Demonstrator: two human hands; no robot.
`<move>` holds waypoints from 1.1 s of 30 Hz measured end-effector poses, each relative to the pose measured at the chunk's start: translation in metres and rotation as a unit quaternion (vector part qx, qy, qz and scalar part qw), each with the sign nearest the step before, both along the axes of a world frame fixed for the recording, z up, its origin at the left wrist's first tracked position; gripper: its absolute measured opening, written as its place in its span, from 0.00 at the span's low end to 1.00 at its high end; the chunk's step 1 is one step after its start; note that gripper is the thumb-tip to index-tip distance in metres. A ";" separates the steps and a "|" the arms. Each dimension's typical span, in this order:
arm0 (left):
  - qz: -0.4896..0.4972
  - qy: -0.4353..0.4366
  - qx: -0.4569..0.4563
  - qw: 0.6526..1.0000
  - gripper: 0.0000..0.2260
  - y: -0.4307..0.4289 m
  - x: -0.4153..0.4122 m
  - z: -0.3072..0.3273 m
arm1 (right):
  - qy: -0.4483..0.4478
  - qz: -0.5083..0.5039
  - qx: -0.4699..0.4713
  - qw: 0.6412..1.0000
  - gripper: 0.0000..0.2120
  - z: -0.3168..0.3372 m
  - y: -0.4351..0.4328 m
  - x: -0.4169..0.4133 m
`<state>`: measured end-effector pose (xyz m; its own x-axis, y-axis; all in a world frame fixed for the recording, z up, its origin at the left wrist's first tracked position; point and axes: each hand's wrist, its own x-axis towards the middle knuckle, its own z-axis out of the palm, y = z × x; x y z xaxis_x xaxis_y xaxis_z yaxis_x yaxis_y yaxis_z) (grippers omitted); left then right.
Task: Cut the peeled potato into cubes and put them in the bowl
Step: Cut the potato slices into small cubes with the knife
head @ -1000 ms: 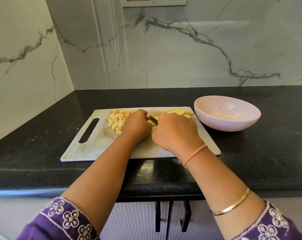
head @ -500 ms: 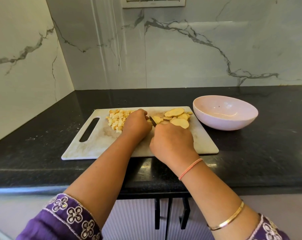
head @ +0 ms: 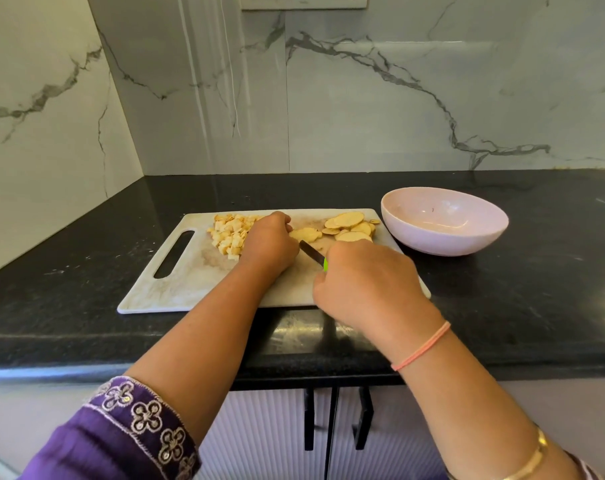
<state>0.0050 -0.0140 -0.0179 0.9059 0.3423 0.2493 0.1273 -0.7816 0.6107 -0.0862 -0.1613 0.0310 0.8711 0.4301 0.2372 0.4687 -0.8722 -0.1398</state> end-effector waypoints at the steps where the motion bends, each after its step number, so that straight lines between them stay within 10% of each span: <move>1: -0.003 -0.003 -0.001 1.000 0.21 0.000 -0.002 -0.001 | 0.005 -0.006 0.011 1.000 0.08 0.000 -0.005 0.003; 16: -0.088 -0.024 0.113 0.989 0.18 -0.003 -0.009 -0.001 | 0.024 -0.036 0.237 0.971 0.12 -0.030 -0.030 0.065; 33: 0.024 -0.043 0.170 0.984 0.15 0.005 0.014 0.009 | 0.001 -0.027 0.265 0.964 0.13 -0.048 -0.030 0.078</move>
